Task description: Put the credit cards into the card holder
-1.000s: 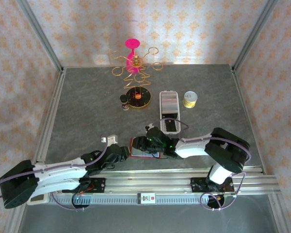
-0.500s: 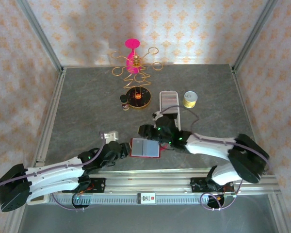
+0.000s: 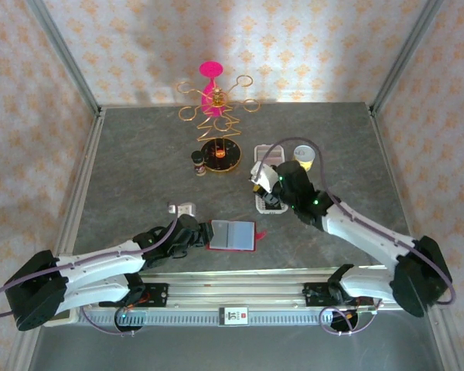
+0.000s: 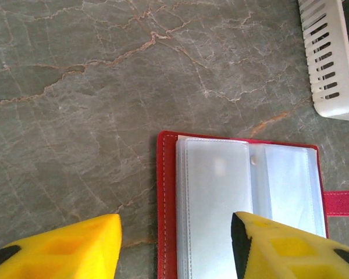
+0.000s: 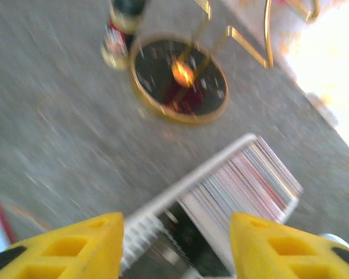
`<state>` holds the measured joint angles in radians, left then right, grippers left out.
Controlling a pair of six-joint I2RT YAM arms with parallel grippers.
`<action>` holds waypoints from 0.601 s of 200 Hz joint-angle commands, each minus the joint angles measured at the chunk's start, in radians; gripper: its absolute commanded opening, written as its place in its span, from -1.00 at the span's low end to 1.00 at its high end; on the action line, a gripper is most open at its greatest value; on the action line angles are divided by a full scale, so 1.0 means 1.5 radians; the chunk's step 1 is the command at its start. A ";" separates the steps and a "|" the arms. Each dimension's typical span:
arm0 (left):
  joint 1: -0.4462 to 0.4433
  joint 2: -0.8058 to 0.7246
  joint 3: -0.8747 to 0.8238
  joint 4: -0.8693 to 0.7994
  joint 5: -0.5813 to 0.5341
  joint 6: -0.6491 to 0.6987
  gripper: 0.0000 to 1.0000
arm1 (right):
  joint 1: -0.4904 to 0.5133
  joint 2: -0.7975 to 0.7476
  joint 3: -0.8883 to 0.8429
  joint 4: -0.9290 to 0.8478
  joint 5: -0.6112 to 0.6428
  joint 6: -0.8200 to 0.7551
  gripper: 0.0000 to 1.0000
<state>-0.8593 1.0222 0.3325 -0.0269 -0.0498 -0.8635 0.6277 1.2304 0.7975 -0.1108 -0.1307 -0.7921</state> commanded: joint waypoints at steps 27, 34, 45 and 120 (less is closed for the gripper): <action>0.011 -0.010 -0.007 0.038 0.043 0.029 0.26 | -0.090 0.095 0.022 -0.070 -0.023 -0.363 0.13; 0.012 -0.010 -0.007 0.039 0.044 0.029 0.27 | -0.096 0.107 0.024 -0.053 -0.030 -0.373 0.15; 0.012 -0.009 -0.011 0.041 0.049 0.028 0.28 | -0.100 0.125 0.030 -0.038 -0.039 -0.388 0.18; 0.013 0.011 -0.036 0.067 0.066 0.014 0.38 | -0.102 0.267 0.102 0.010 0.002 -0.467 0.27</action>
<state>-0.8478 1.0313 0.2970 0.0372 0.0376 -0.8364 0.4786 1.5890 0.9146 -0.1432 -0.1520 -1.4349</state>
